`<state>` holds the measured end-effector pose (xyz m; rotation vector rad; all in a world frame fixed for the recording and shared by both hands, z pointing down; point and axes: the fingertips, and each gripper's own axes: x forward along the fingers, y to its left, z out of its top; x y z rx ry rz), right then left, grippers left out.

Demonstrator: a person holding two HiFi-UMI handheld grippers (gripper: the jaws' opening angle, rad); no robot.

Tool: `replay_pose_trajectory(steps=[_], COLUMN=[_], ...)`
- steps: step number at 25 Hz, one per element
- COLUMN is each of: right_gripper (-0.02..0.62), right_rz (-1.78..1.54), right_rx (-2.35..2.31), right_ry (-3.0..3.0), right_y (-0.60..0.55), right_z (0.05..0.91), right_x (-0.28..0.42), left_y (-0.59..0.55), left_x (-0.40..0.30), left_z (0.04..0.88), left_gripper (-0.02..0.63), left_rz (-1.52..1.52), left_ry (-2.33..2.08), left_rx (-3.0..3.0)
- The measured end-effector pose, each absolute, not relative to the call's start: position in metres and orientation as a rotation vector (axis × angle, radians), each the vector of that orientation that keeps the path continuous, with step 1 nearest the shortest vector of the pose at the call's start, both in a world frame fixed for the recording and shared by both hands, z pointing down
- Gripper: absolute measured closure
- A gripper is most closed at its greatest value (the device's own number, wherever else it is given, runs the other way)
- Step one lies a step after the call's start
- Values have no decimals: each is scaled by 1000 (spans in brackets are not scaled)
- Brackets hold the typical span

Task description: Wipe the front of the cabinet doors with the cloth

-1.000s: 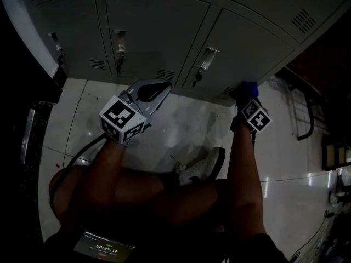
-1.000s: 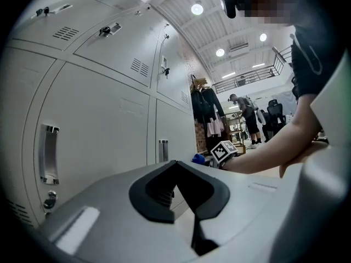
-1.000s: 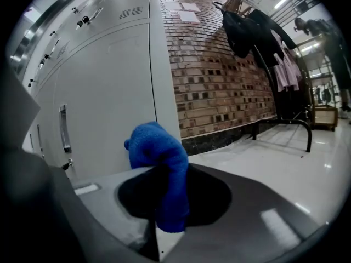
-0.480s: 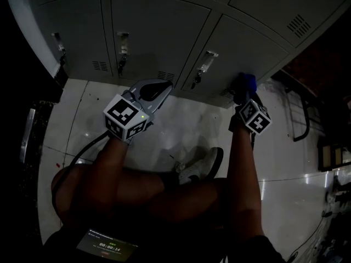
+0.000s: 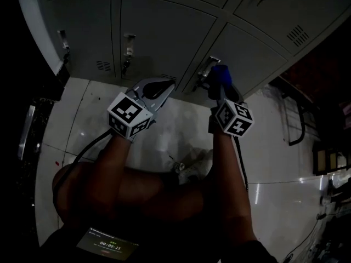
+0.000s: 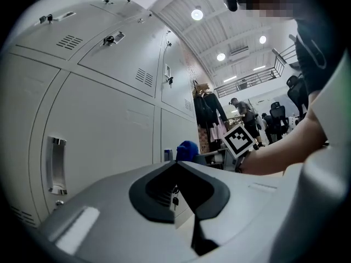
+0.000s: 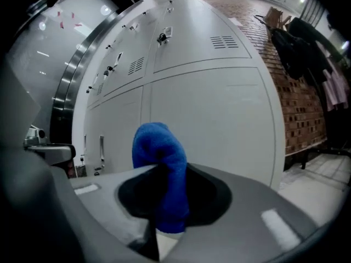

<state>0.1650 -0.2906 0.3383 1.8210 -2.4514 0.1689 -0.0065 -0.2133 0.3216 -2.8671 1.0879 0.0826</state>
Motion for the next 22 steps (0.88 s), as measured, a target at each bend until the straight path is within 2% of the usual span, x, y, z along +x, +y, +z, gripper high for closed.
replay_pose_trajectory(steps=[9,22], right_gripper=[515,515], right_rz=[250,383], right_rx=[1605,1511], right_ry=[-2509,-2440], right_y=[-281,-303], right_z=[389,472], right_x=[90,81], left_y=[-217,-221], left_x=[-10,-11], left_z=[322,335], left_gripper=[601,601], left_rz=[98,62], left_ry=[1104,1127], left_rx=[-2868,-2888])
